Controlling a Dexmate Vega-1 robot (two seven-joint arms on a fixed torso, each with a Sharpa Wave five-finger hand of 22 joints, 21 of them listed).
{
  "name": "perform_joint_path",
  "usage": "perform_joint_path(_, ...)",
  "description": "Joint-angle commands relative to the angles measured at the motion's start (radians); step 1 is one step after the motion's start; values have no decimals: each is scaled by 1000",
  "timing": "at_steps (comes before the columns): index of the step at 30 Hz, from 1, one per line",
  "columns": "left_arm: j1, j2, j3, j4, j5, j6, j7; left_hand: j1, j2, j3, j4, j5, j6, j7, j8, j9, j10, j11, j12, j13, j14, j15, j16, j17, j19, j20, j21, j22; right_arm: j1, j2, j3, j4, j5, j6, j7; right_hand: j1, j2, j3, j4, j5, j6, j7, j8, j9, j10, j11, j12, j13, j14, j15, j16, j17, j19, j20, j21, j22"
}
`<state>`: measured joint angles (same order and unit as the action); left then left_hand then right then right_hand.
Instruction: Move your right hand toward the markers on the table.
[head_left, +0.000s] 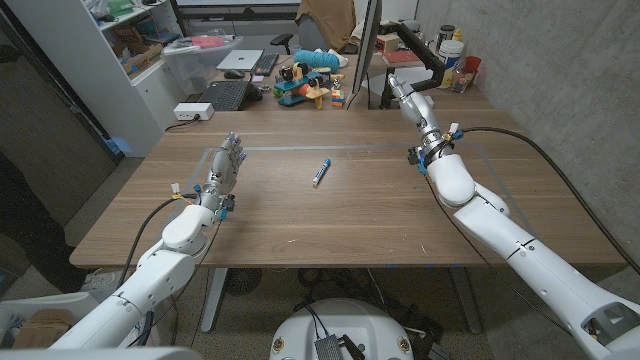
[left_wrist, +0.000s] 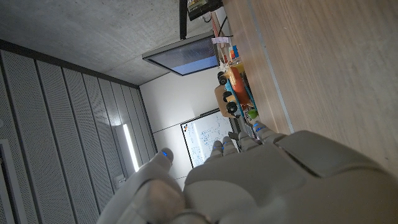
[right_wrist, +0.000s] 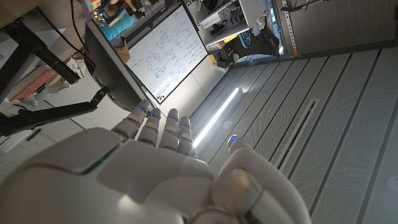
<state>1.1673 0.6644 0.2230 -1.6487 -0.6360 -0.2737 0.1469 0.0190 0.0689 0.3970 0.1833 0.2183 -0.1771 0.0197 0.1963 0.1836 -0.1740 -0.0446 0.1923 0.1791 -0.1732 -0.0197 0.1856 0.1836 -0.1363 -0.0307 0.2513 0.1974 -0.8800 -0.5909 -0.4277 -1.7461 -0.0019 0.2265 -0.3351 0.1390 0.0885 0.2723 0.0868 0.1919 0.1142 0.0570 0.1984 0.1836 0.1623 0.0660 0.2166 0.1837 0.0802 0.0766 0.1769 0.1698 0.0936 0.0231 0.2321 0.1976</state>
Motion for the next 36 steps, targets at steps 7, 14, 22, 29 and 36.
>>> perform_joint_path(7, -7, -7, -1, 20, -4, -18, -16, -2, 87, -8, 0, 6, -98, 6, 2, 2, -112, 4, -1, 3, -113, 6, 0, 4, -1, -23, 5, 5, 56, -3, -37, -18, -103, -18, 9, 9, 4, 1, -5, -6, 1, -12, -5, 5, -1, -4, -4, 4, -2, -4, -1, 2, 4, -4, -6, 2)
perform_joint_path(14, -6, -4, -2, 20, 0, -22, -17, -2, 87, -9, 0, 6, -98, 6, 2, 2, -113, 6, -1, 3, -115, 6, 0, 4, -1, -23, 5, 5, 75, -4, -49, -19, -125, -15, 24, 9, 4, 1, -5, -6, 2, -14, -5, 6, -2, -5, -4, 4, -3, -2, 0, 2, 3, -4, -6, 2)
perform_joint_path(22, -13, -9, 2, 28, 1, -28, -22, -1, 87, -10, 0, 6, -98, 6, 1, 1, -113, 5, 0, 3, -115, 8, 0, 4, -1, -24, 5, 5, 96, -6, -64, -22, -159, -4, 36, 10, 4, 1, -6, -6, 1, -22, -5, 6, -2, -4, -4, 4, -5, -1, -1, 2, 1, -1, -7, 2)
perform_joint_path(29, -18, -9, 4, 33, 1, -28, -27, -1, 87, -10, 0, 7, -96, 5, 2, 2, -112, 5, 0, 3, -115, 7, 0, 4, -1, -25, 5, 5, 110, -5, -80, -38, -198, -23, 47, 10, 5, 1, -6, -6, 0, -27, -5, 6, -3, -3, -4, 4, -6, -1, 0, 2, 1, -2, -7, 2)
perform_joint_path(36, -22, -4, 5, 37, 2, -26, -32, -1, 87, -11, 0, 7, -96, 5, 2, 1, -111, 4, 0, 3, -114, 7, 1, 4, -1, -25, 6, 5, 134, -3, -103, -35, -228, -22, 71, 9, 4, 0, -5, -7, 0, -33, -5, 6, -3, -3, -4, 4, -6, 0, 0, 2, 1, -1, -7, 2)
